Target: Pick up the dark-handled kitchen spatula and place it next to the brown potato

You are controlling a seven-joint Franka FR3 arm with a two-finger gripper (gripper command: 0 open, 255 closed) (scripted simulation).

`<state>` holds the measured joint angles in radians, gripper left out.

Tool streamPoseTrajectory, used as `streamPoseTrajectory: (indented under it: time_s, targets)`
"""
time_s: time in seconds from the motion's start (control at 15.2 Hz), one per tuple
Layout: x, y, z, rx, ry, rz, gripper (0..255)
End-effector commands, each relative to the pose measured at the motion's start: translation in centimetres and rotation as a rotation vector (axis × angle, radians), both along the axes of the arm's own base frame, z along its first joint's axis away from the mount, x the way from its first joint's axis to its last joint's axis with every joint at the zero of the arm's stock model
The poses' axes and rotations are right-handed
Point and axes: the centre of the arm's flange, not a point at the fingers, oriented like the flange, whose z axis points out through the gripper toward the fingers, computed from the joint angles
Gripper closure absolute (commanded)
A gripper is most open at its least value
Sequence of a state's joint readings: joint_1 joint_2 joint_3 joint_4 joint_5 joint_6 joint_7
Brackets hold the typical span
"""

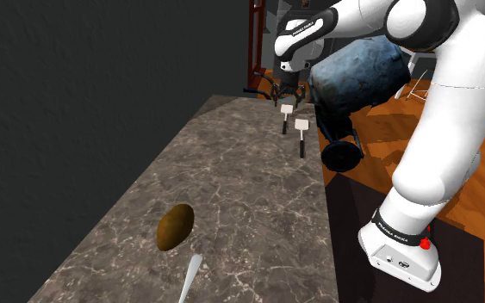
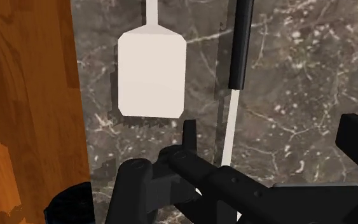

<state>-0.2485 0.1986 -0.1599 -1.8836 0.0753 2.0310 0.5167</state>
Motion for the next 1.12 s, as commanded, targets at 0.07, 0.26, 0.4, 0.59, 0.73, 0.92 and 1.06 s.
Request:
streamPoseTrajectory:
  time_s: [0.07,0.26,0.4,0.59,0.73,0.92,1.06]
  targets:
    - [0.9,-2.9,-2.2,0.003,0.009,-0.105,0]
    - [0.9,-2.9,-3.8,0.003,0.009,-0.105,0]
    - [0.8,-2.8,-4.9,0.003,0.009,-0.105,0]
    - [0.8,-2.7,-6.2,0.003,0.009,-0.105,0]
    - [0.8,-2.7,-6.2,0.003,0.009,-0.105,0]
    - [0.8,-2.7,-6.2,0.003,0.009,-0.105,0]
    - [0.8,-2.7,-6.2,0.003,0.009,-0.105,0]
